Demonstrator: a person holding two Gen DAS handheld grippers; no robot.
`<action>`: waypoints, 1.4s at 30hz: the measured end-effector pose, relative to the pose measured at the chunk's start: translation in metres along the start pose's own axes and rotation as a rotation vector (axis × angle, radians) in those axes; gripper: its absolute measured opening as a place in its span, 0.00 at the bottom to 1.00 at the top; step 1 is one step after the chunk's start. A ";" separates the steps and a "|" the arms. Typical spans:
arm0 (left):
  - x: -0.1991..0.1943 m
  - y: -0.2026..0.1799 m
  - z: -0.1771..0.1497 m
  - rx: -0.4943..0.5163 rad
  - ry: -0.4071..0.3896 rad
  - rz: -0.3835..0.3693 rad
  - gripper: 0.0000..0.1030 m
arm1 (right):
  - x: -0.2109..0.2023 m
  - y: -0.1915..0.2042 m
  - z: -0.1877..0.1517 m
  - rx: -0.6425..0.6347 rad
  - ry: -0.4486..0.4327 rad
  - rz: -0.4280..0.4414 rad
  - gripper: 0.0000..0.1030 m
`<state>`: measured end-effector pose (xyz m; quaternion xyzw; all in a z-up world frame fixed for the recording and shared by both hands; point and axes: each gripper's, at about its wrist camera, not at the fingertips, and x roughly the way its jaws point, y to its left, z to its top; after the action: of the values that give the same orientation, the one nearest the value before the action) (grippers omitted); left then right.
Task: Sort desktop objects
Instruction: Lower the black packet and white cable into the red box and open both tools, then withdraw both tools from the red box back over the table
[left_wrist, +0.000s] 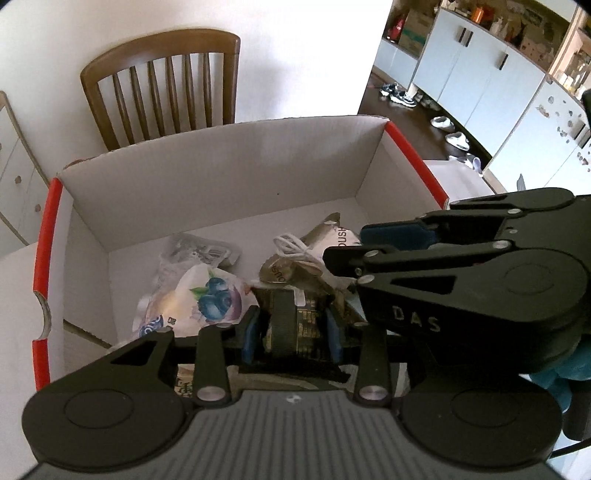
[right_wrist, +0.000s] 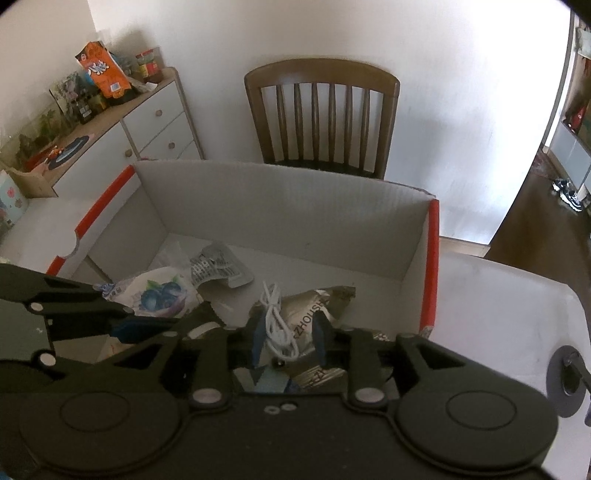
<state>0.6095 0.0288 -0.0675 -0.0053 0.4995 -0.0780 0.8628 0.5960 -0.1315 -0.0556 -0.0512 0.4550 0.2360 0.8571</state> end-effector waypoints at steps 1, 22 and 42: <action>-0.001 0.000 0.001 -0.002 -0.001 -0.003 0.39 | -0.002 0.000 0.000 0.002 -0.004 0.000 0.29; -0.064 -0.010 -0.004 -0.009 -0.072 -0.009 0.44 | -0.059 0.001 0.008 0.048 -0.069 0.031 0.32; -0.147 -0.022 -0.040 0.018 -0.146 0.010 0.55 | -0.126 0.034 -0.017 0.023 -0.110 0.054 0.48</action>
<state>0.5002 0.0303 0.0405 -0.0008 0.4346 -0.0778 0.8973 0.5078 -0.1521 0.0401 -0.0160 0.4112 0.2565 0.8746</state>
